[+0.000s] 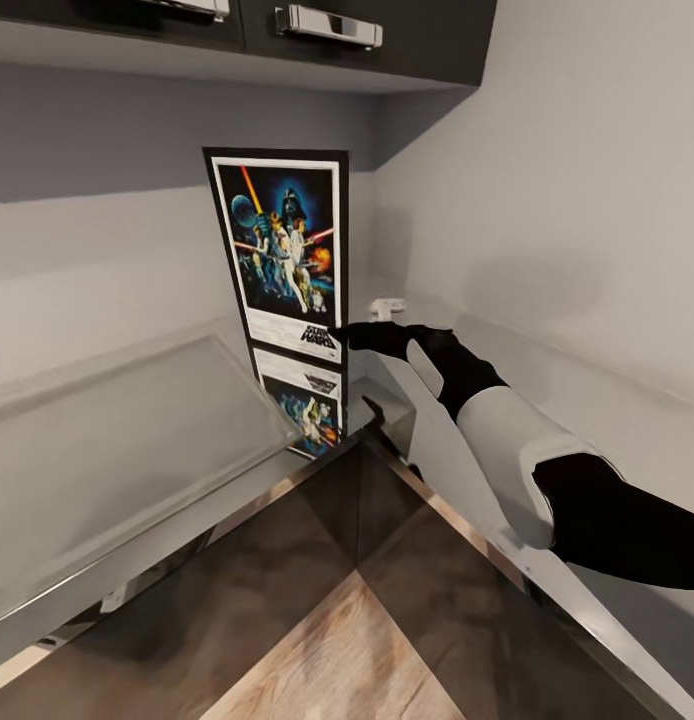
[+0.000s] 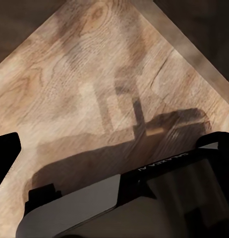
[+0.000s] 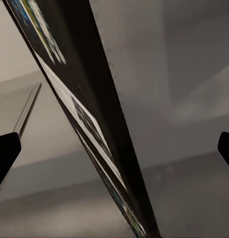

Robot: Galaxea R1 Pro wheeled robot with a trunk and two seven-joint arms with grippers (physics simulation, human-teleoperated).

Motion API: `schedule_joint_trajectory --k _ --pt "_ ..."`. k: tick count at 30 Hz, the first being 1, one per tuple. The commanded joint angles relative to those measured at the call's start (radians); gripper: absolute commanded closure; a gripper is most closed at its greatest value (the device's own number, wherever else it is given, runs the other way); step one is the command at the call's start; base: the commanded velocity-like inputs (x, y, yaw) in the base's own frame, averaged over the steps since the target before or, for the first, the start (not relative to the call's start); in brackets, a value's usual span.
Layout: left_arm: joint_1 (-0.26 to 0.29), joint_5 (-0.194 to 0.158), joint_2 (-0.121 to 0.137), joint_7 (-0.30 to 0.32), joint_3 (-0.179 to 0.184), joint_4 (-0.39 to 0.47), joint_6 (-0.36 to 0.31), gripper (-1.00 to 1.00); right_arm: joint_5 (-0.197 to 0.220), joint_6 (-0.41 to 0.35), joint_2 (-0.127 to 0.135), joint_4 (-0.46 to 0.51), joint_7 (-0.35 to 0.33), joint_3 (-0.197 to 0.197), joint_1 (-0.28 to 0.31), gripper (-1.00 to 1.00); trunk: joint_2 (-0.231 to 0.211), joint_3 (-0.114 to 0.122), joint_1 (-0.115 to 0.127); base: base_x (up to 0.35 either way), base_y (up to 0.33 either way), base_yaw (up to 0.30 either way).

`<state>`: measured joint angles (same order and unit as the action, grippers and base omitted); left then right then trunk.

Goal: Pick up the poster from the kitchen countertop and hang it on one of the wall nails in the kitchen.

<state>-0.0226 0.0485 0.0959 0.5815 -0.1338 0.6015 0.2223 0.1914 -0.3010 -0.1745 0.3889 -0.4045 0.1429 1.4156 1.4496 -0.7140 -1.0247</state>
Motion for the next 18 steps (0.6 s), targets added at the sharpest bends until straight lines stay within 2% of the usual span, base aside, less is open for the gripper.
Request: schedule_joint_trajectory --k 1,6,18 --pt "0.0 0.005 0.0 0.004 -0.004 0.001 0.003 -1.0 0.008 -0.006 0.0 0.001 0.001 0.003 0.001 -1.0 0.0 -0.001 0.0 0.166 0.077 0.0" --pt "0.0 0.005 0.001 0.004 -0.004 0.001 0.003 -1.0 0.008 -0.005 0.0 0.001 0.001 0.003 0.0 -1.0 0.0 -0.001 0.0 0.094 0.05 0.0" --pt "0.0 0.005 0.001 0.004 -0.004 0.001 0.003 -1.0 0.008 -0.004 0.0 0.001 -0.001 0.003 0.0 -1.0 0.0 -0.001 0.0 0.012 0.007 0.0"
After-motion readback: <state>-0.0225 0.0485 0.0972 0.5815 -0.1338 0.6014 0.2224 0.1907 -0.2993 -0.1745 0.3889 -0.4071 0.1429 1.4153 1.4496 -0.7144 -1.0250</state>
